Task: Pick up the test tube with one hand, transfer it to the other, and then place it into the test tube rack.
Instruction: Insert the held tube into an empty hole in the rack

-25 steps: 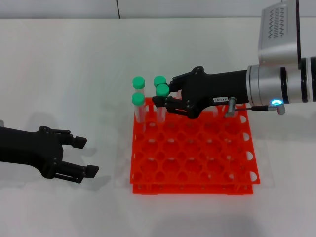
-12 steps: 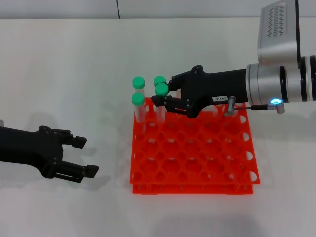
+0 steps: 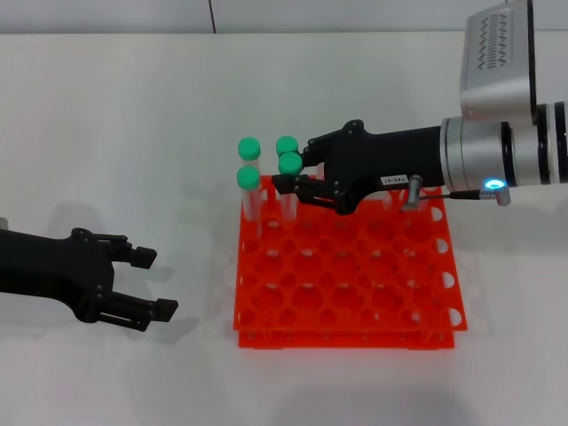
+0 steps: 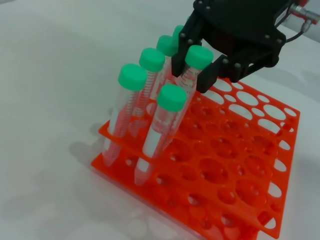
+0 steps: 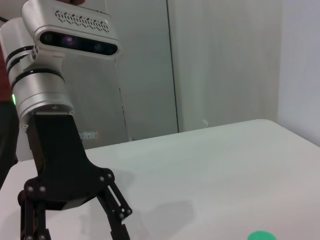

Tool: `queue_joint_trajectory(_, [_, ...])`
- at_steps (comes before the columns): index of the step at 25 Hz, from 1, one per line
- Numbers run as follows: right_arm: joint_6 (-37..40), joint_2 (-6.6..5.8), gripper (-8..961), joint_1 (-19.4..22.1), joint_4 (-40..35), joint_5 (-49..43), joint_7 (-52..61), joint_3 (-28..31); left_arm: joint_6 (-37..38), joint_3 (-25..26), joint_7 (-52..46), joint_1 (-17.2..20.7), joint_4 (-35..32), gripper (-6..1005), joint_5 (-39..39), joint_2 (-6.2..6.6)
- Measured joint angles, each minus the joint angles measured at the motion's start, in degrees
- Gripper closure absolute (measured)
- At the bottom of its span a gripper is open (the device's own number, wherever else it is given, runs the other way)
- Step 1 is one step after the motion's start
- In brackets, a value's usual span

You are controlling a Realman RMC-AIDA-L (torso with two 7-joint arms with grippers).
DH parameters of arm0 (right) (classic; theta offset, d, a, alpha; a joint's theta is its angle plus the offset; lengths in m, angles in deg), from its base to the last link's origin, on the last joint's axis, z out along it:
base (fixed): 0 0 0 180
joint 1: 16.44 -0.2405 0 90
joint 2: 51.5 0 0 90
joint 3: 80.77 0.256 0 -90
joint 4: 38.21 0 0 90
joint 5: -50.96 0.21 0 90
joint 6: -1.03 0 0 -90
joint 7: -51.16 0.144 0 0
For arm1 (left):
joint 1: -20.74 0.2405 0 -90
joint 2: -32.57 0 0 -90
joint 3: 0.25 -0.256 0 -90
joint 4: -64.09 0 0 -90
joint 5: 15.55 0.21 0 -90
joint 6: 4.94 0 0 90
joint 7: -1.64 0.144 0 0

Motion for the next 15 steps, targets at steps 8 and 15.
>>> queue_joint_trajectory(8, [-0.10, 0.00, 694, 0.01, 0.43, 0.00, 0.00, -0.06, 0.00, -0.01, 0.09, 0.00, 0.04, 118, 0.01, 0.00])
queue_joint_trajectory(15, [-0.15, 0.00, 694, 0.01, 0.52, 0.00, 0.00, -0.06, 0.00, -0.06, 0.12, 0.00, 0.04, 118, 0.02, 0.00])
